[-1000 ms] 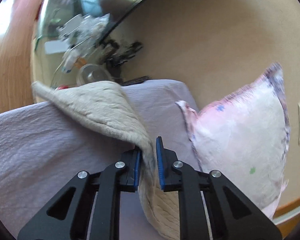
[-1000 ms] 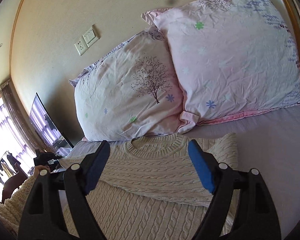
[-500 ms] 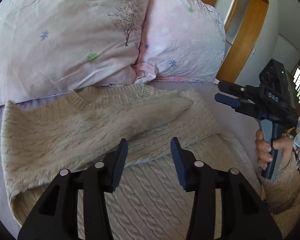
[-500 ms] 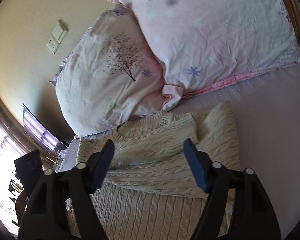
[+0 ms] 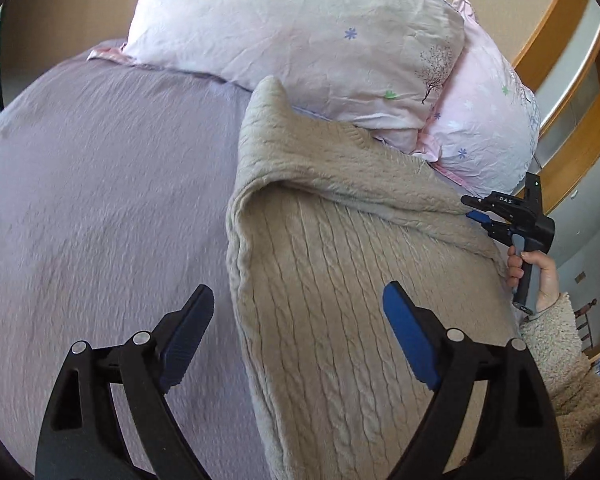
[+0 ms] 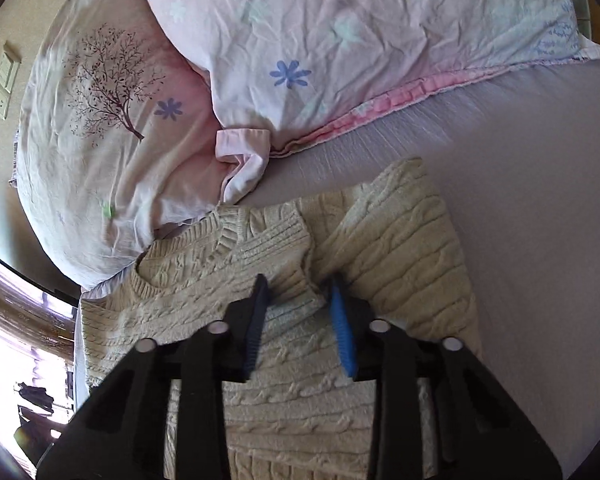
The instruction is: Fold small clothes
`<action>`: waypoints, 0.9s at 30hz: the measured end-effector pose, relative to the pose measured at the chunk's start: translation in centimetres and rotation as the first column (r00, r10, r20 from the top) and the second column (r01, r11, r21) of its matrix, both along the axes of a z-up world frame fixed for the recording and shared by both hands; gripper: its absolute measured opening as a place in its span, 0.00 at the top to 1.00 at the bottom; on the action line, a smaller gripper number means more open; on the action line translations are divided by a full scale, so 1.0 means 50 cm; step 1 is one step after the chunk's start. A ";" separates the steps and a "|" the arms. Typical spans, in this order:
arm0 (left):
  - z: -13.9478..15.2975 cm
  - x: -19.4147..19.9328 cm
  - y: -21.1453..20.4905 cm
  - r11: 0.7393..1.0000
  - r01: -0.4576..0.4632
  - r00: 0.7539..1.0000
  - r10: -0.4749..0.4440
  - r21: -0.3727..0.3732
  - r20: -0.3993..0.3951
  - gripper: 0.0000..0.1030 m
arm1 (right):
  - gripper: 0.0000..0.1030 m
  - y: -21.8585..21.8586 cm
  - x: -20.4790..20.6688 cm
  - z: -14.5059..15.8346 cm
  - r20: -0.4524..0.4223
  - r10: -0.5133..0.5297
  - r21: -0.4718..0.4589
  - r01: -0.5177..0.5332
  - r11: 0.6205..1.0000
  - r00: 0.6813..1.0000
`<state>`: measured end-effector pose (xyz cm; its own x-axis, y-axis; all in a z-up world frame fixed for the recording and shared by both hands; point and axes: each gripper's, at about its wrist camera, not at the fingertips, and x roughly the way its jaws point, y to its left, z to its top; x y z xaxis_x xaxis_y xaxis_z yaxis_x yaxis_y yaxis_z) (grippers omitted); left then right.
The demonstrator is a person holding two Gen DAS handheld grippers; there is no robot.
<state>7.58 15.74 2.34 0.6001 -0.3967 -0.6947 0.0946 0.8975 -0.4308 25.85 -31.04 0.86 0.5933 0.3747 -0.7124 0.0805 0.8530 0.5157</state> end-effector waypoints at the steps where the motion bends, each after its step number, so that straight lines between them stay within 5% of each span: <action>1: -0.006 -0.003 0.003 1.000 0.003 1.000 -0.003 -0.025 -0.010 0.15 | 0.91 0.001 -0.004 0.005 0.028 0.012 0.006 -0.012 1.000 1.000; 5: -0.020 -0.023 0.002 0.998 0.018 1.000 -0.019 -0.065 -0.006 0.15 | 0.92 -0.055 -0.086 0.062 0.152 -0.087 0.089 0.074 0.993 0.985; 8: -0.022 -0.034 -0.005 0.997 0.035 0.999 -0.034 -0.072 0.011 0.15 | 0.90 -0.102 -0.154 0.076 0.159 -0.183 0.006 0.185 0.983 0.970; 13: -0.032 -0.061 -0.006 0.985 0.084 0.996 -0.080 -0.153 0.030 0.22 | 0.44 -0.161 -0.249 0.042 0.059 -0.161 -0.010 0.162 0.987 0.985; 17: -0.045 -0.095 0.003 0.971 0.101 0.995 -0.094 -0.218 0.041 0.37 | 0.46 -0.197 -0.320 -0.002 -0.019 -0.094 0.067 0.095 0.993 0.995; 19: -0.047 -0.117 0.000 0.966 0.119 0.993 -0.109 -0.228 0.053 0.42 | 0.61 -0.200 -0.359 -0.029 -0.052 -0.050 0.118 0.055 0.991 0.997; 27: -0.057 -0.234 -0.005 0.926 0.211 0.977 -0.186 -0.313 0.108 0.49 | 0.72 -0.161 -0.572 -0.062 0.047 0.199 0.317 -0.203 0.926 0.979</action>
<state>-4.12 15.50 -0.49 0.5314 -0.7070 -0.4666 0.2994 0.6720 -0.6773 -2.76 -39.07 -2.22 0.4904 0.6929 -0.5286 -0.0843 0.6415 0.7625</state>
